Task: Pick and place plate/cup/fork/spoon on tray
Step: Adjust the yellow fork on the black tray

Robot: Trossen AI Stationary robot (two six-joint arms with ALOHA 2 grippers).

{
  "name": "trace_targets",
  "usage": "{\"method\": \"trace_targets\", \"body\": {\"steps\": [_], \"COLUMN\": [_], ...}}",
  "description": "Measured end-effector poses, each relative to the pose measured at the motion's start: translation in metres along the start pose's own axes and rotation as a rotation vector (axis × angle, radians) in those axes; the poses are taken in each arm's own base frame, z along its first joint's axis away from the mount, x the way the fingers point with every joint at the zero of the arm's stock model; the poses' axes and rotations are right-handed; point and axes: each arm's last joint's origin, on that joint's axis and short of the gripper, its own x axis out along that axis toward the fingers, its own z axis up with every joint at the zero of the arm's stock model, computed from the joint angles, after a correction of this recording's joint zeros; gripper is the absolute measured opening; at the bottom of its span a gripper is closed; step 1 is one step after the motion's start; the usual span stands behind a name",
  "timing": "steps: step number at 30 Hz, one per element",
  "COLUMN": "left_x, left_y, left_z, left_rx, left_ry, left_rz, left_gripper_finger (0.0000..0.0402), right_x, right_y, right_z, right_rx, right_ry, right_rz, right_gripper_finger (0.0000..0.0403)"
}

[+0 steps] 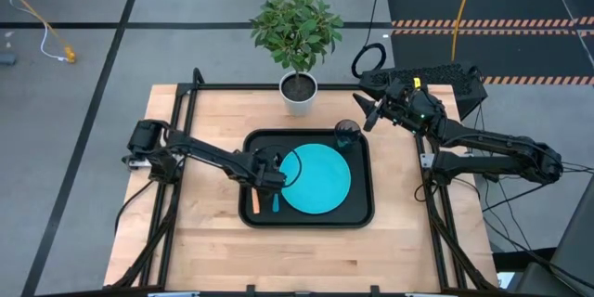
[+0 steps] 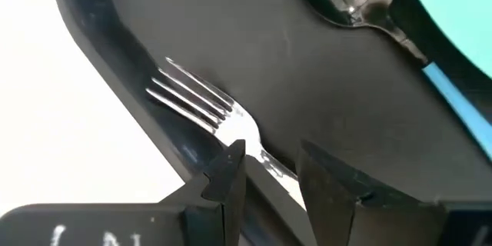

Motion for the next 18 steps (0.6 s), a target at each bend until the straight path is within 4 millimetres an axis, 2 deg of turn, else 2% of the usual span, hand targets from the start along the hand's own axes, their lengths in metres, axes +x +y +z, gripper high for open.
{"method": "trace_targets", "body": {"steps": [5,12,18], "left_x": [-0.003,-0.011,-0.017], "left_y": [-0.006,-0.028,-0.036], "left_z": [-0.008,-0.023,-0.039], "left_rx": [-0.038,-0.084,-0.129], "left_ry": [0.052,0.049,0.054], "left_rz": [-0.047,-0.19,-0.216], "left_gripper_finger": [0.0117,0.0117,0.0117], "right_x": [0.0,0.0,0.0], "right_y": [0.0,0.0,0.0], "right_z": [0.0,0.0,0.0], "right_rx": [-0.026,-0.026,-0.026], "right_ry": [0.002,0.002,0.002], "right_rz": [0.0,0.0,0.0], "right_gripper_finger": [0.0169,0.0169,0.0169]}}
